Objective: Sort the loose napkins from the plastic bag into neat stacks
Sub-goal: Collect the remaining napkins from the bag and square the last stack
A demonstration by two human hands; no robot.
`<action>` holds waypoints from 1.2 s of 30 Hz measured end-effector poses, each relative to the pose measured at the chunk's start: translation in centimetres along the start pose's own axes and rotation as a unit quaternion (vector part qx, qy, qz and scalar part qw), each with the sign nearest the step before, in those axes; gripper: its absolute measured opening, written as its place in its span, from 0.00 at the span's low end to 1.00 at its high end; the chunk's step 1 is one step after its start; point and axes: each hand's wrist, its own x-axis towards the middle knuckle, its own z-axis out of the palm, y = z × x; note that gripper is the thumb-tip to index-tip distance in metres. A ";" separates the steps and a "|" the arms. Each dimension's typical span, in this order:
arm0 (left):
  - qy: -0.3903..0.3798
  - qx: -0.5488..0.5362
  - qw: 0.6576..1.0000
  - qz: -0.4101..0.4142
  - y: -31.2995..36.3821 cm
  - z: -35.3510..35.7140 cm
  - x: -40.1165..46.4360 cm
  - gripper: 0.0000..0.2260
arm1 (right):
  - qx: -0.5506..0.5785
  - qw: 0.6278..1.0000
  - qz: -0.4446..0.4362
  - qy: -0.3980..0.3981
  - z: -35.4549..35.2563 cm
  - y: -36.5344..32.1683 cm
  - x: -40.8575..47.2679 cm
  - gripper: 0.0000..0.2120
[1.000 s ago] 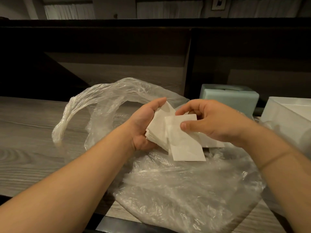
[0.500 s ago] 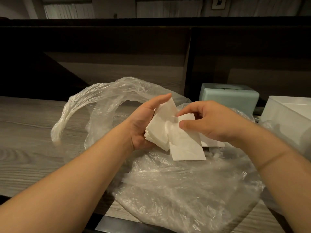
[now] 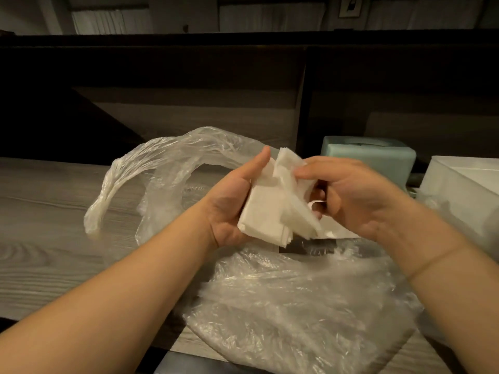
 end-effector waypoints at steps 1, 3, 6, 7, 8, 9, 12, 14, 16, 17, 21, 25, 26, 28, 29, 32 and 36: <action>-0.025 0.001 1.000 -0.017 -0.1 0.0 0.1 0.32 | -0.012 1.000 0.007 0.023 0.4 0.2 0.0 0.07; -0.070 -0.002 0.997 -0.034 -0.2 -0.1 0.1 0.36 | -0.012 0.998 0.017 0.057 1.0 0.5 0.0 0.07; -0.059 0.007 0.998 -0.019 -0.1 0.0 0.0 0.34 | 0.009 0.995 0.006 0.097 1.4 0.8 0.2 0.06; -0.042 0.009 0.999 -0.007 0.0 0.0 -0.1 0.33 | 0.015 0.993 -0.002 0.118 1.3 0.8 0.4 0.04; -0.029 0.003 1.000 0.007 0.2 -0.1 -0.2 0.33 | 0.021 0.990 -0.008 0.139 1.2 0.8 0.7 0.04; -0.020 -0.009 0.999 0.024 0.5 -0.2 -0.2 0.32 | 0.018 0.988 -0.013 0.151 1.0 0.9 0.9 0.04; -0.010 -0.058 0.996 0.066 1.2 -0.6 -0.3 0.26 | -0.172 0.974 -0.055 0.137 0.7 1.6 1.0 0.07; -0.001 -0.073 0.994 0.080 1.5 -0.7 -0.5 0.24 | -0.334 0.934 -0.098 0.083 1.0 2.2 0.6 0.08; 0.006 -0.083 0.993 0.086 1.6 -0.8 -0.6 0.24 | -0.413 0.905 -0.100 0.028 1.5 2.7 0.5 0.06; 0.005 -0.089 0.992 0.086 1.7 -0.8 -0.7 0.24 | -0.427 0.899 -0.093 0.008 1.7 3.0 0.4 0.05; 0.011 -0.110 0.990 0.090 1.8 -0.8 -0.6 0.22 | -0.513 0.846 -0.119 -0.082 2.2 3.9 0.5 0.19; 0.020 -0.128 0.986 0.100 1.9 -1.0 -0.5 0.22 | -0.536 0.826 -0.124 -0.124 2.4 3.8 0.2 0.28; 0.019 -0.129 0.986 0.101 2.0 -0.9 -0.5 0.22 | -0.538 0.824 -0.127 -0.125 2.5 3.9 0.2 0.27; 0.023 -0.129 0.986 0.104 2.0 -0.8 -0.6 0.21 | -0.547 0.815 -0.137 -0.134 2.8 4.0 0.2 0.26; 0.026 -0.129 0.986 0.105 2.0 -0.8 -0.6 0.20 | -0.559 0.805 -0.138 -0.142 3.0 4.0 0.3 0.25; 0.026 -0.135 0.985 0.105 2.2 -0.7 -0.7 0.20 | -0.602 0.771 -0.136 -0.156 3.6 4.1 0.4 0.23; 0.038 -0.134 0.983 0.117 2.2 -0.8 -0.7 0.21 | -0.660 0.716 -0.129 -0.187 4.5 4.1 0.3 0.22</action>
